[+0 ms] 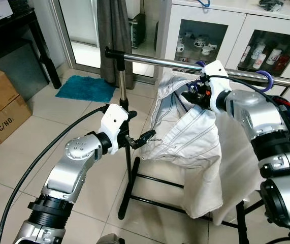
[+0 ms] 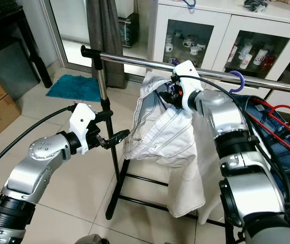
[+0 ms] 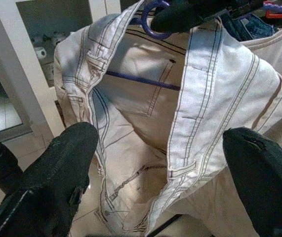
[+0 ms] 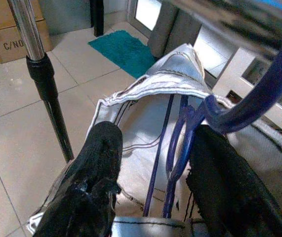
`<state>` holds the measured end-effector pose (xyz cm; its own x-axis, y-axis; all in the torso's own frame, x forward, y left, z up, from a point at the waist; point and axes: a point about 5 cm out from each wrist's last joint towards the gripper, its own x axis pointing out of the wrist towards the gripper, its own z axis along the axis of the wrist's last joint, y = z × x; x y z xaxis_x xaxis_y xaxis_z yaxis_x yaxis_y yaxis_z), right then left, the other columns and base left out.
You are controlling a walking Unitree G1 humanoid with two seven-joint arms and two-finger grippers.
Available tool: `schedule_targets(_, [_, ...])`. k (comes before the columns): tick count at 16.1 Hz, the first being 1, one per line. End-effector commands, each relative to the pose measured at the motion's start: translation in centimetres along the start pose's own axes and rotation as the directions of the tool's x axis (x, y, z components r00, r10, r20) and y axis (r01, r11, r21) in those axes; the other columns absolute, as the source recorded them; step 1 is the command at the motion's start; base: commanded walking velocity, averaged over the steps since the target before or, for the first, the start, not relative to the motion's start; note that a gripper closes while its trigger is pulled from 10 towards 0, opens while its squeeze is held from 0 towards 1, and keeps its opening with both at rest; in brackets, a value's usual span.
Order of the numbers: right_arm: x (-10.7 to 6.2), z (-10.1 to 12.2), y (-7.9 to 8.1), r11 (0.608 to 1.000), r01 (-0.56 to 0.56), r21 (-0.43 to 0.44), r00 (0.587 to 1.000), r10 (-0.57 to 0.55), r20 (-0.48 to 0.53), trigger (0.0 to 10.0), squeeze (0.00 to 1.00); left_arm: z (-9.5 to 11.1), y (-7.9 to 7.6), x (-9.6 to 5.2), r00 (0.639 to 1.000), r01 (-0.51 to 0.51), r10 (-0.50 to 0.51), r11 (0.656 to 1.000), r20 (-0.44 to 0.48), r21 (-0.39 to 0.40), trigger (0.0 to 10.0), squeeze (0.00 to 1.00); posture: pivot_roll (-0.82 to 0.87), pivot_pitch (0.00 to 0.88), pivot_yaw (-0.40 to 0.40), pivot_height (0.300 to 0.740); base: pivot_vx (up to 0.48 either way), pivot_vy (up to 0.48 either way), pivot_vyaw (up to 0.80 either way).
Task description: Hang hanger
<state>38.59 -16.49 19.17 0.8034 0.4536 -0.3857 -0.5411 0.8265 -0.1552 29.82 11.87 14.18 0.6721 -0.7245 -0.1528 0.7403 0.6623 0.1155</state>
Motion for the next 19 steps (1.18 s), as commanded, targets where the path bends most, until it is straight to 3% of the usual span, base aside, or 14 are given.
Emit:
schedule_targets(1, [0.11, 0.27, -0.15, 1.000, 0.012, -0.002, 1.000, -0.012, -0.013, 0.0, 0.00, 0.56, 0.04, 0.35, 1.000, 0.008, -0.008, 1.000, 0.008, 0.027, 10.0, 0.13, 0.02, 0.000, 0.000, 0.740, 0.000, 0.000, 0.00])
schedule_targets(13, [0.74, 0.11, 0.24, 0.999, 0.033, 0.019, 0.999, -0.032, -0.041, 0.0, 0.00, 0.40, -0.04, 0.34, 1.000, 0.011, -0.011, 0.999, -0.002, 0.038, 10.0, 0.12, 0.02, 0.000, -0.006, 0.740, 0.000, 0.000, 0.00])
schedule_targets(19, [-0.25, 0.67, -0.16, 0.998, 0.054, 0.007, 0.998, -0.055, 0.027, 0.0, 0.00, 0.75, 0.61, 0.65, 0.994, -0.103, 0.102, 0.994, 0.040, 0.027, 10.0, 0.12, 0.03, 0.000, -0.012, 0.740, 0.000, 0.000, 0.00])
